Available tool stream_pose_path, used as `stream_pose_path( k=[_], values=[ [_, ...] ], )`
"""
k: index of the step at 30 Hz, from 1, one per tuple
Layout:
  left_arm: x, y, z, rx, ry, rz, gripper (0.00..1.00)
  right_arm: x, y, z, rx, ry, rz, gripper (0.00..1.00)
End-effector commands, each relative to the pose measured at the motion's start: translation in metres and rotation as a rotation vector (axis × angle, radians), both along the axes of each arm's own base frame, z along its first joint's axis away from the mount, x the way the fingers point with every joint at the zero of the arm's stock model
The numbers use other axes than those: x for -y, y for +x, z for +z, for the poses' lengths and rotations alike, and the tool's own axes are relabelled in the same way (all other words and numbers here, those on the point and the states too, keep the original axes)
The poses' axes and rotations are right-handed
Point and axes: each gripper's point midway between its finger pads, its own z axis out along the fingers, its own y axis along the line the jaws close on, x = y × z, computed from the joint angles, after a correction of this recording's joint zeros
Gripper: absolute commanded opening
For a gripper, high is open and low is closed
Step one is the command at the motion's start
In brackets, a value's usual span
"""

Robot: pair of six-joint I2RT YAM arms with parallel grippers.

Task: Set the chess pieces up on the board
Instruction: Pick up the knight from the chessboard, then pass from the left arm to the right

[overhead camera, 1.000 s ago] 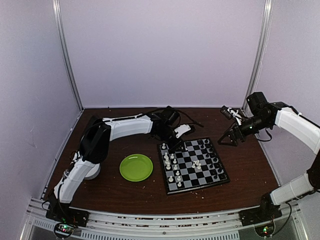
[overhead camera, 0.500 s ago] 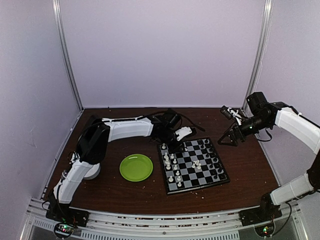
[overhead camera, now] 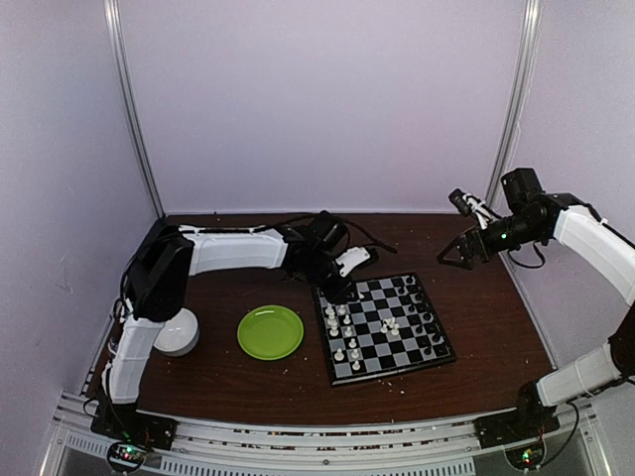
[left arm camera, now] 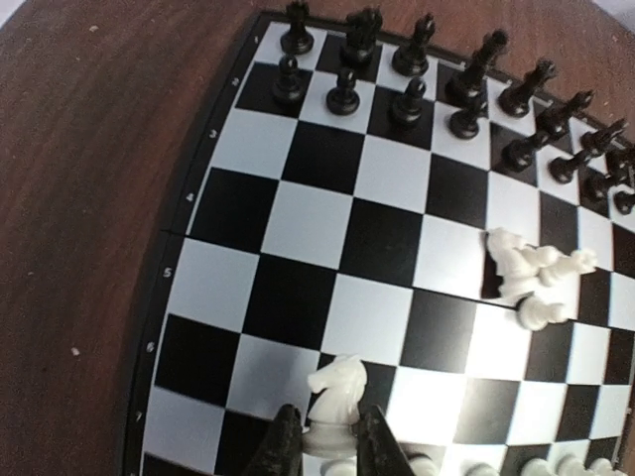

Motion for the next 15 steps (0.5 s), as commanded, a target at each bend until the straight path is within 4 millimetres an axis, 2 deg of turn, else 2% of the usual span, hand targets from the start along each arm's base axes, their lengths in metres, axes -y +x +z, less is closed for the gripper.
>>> stream_pose_path(
  k=[1,3,5,6,8,11,15],
  values=[
    [0.006,0.006,0.102,0.092,-0.238,0.067,0.14,0.005,0.019,0.045,-0.011,0.120,-0.065,1.00],
    [0.000,0.001,0.123,0.104,-0.289,0.090,0.14,-0.007,0.014,0.052,-0.084,0.174,0.012,0.98],
    [-0.005,-0.004,0.137,0.115,-0.329,0.117,0.14,-0.019,0.011,0.057,-0.166,0.250,0.057,0.87],
    [-0.008,-0.006,0.146,0.126,-0.349,0.130,0.14,-0.024,0.012,0.055,-0.218,0.287,0.065,0.79],
    [-0.012,-0.010,0.156,0.147,-0.379,0.150,0.14,-0.034,0.014,0.050,-0.305,0.338,0.066,0.69],
    [-0.016,-0.016,0.167,0.172,-0.399,0.171,0.14,-0.054,0.006,0.034,-0.403,0.325,0.100,0.64],
    [-0.015,-0.026,0.181,0.210,-0.412,0.174,0.15,-0.084,-0.004,0.032,-0.481,0.378,0.177,0.61]
  ],
)
